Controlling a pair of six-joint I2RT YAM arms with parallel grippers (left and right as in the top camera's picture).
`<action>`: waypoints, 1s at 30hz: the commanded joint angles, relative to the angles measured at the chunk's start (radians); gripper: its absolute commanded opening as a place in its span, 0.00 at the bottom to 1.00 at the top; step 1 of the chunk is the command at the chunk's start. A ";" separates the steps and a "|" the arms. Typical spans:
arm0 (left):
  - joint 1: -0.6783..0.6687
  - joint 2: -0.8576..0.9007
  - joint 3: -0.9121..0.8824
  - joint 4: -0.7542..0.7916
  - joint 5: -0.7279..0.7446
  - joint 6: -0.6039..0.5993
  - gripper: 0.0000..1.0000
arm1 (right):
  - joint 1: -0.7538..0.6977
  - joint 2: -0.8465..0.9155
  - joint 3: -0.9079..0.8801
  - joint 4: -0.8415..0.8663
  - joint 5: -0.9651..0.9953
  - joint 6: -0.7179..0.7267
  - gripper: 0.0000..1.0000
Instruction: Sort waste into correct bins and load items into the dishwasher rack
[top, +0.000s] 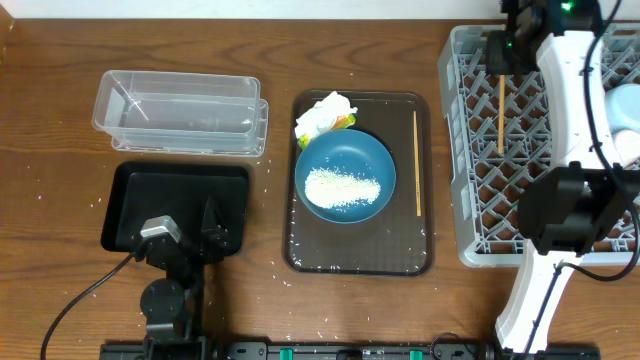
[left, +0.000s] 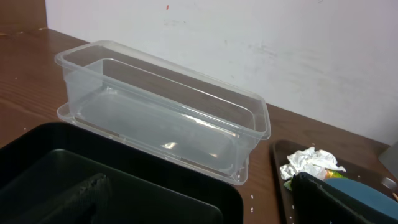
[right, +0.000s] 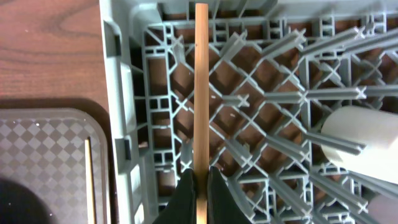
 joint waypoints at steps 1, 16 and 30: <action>-0.004 -0.001 -0.023 -0.033 -0.011 0.017 0.95 | 0.001 -0.018 -0.038 0.018 -0.042 -0.041 0.01; -0.004 -0.001 -0.023 -0.033 -0.011 0.017 0.95 | 0.017 -0.018 -0.213 0.145 -0.154 -0.040 0.02; -0.004 -0.001 -0.023 -0.032 -0.011 0.017 0.95 | 0.048 -0.018 -0.212 0.131 -0.167 0.002 0.61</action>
